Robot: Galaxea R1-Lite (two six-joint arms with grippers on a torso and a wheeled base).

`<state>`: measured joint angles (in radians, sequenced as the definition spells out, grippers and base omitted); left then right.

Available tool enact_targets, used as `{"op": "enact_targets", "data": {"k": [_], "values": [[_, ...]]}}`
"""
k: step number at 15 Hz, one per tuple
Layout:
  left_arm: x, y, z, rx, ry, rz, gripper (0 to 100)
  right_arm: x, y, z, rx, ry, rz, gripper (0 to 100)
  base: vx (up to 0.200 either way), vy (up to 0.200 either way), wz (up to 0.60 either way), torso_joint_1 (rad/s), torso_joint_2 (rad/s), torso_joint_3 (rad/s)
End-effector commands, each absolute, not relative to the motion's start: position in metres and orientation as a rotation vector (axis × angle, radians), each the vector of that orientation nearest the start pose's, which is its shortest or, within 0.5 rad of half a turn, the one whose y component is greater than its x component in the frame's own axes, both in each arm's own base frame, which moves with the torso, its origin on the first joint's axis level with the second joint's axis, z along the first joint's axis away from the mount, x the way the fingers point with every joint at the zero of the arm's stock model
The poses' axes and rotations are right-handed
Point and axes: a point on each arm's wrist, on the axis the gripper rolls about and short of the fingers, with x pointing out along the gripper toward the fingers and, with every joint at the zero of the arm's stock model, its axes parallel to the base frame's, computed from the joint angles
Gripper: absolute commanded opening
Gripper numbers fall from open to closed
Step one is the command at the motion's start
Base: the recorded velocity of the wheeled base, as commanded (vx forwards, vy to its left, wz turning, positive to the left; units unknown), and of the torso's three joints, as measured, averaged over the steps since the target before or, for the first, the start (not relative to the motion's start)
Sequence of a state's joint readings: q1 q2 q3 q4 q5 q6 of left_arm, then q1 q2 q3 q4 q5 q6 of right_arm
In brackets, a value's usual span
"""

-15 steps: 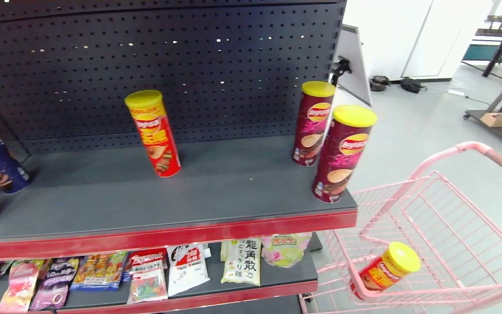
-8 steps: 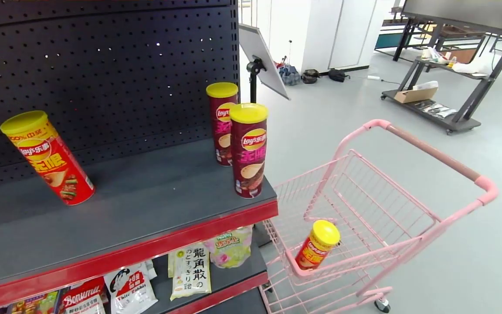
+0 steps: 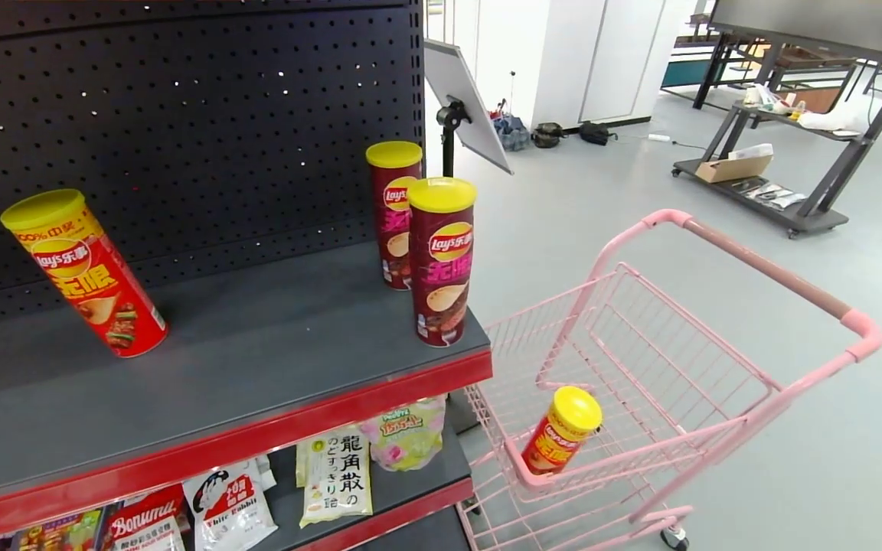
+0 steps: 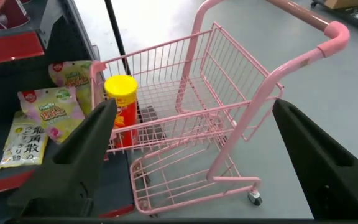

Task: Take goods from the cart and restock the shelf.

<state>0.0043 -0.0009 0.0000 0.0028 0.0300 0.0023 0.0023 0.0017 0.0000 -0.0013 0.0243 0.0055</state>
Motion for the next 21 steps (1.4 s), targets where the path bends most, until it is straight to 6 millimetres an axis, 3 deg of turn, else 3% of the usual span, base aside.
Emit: {"op": "enact_targets", "data": {"k": [1,14,21], "values": [[-0.0228,0.0006,0.0752,0.002,0.003,0.035,100,-0.0227,0.0005,0.0757,0.005,0.0,0.028,100,0.0,0.0,0.0,-0.119,0.33,0.198],[-0.0228,0.0006,0.0752,0.002,0.003,0.035,100,-0.0227,0.0004,0.0757,0.008,0.0,0.025,100,0.0,0.0,0.0,-0.14,0.37,0.225],[-0.0228,0.0006,0.0752,0.002,0.003,0.035,100,-0.0227,0.0004,0.0757,0.005,0.0,0.026,100,0.0,0.0,0.0,-0.174,0.53,0.355]]}}
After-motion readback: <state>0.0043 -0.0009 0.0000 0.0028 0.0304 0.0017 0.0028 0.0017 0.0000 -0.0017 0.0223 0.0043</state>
